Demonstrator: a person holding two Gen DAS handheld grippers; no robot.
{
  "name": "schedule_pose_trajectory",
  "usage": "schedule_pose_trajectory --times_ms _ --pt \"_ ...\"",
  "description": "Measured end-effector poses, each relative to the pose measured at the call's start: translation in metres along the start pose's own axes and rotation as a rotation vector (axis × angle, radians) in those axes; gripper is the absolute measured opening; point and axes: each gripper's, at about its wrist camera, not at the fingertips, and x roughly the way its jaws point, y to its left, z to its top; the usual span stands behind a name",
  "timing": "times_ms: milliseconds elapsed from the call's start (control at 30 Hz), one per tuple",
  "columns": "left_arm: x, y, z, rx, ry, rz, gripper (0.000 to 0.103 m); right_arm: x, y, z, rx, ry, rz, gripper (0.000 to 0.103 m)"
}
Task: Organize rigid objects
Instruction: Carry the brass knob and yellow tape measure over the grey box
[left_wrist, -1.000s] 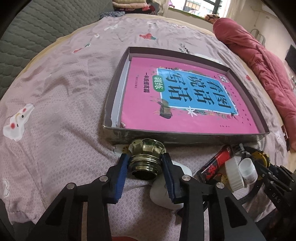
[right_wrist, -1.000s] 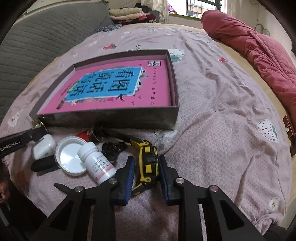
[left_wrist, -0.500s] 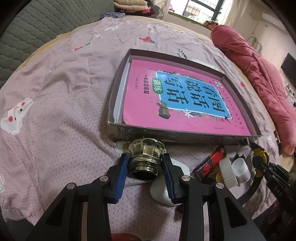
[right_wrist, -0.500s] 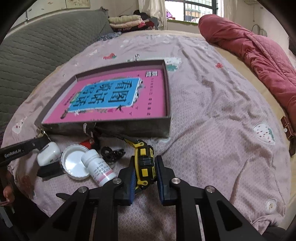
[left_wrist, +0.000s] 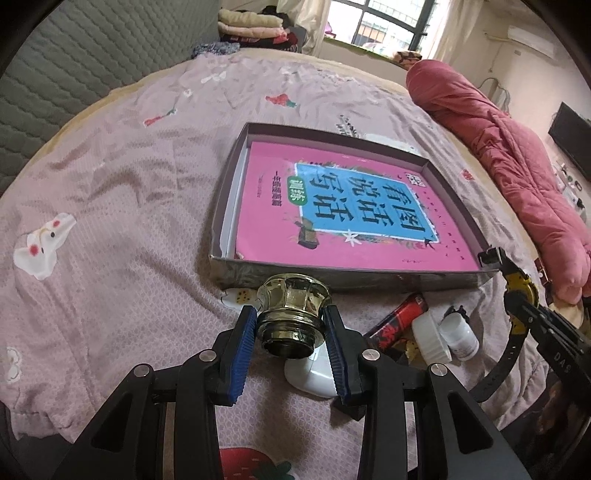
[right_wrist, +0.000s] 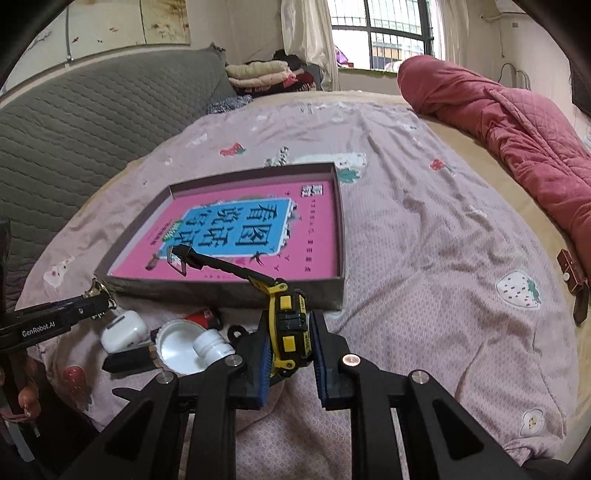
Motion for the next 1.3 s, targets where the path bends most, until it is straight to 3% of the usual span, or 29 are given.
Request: schedule_pose_trajectory --times_ms 833,1300 --pt "-0.031 -0.014 0.007 0.062 -0.094 0.077 0.038 -0.015 0.005 0.011 0.016 -0.083 0.024 0.019" --pt "-0.028 -0.017 0.014 0.066 -0.104 0.092 0.038 -0.014 0.003 0.018 0.037 -0.108 0.026 0.019"
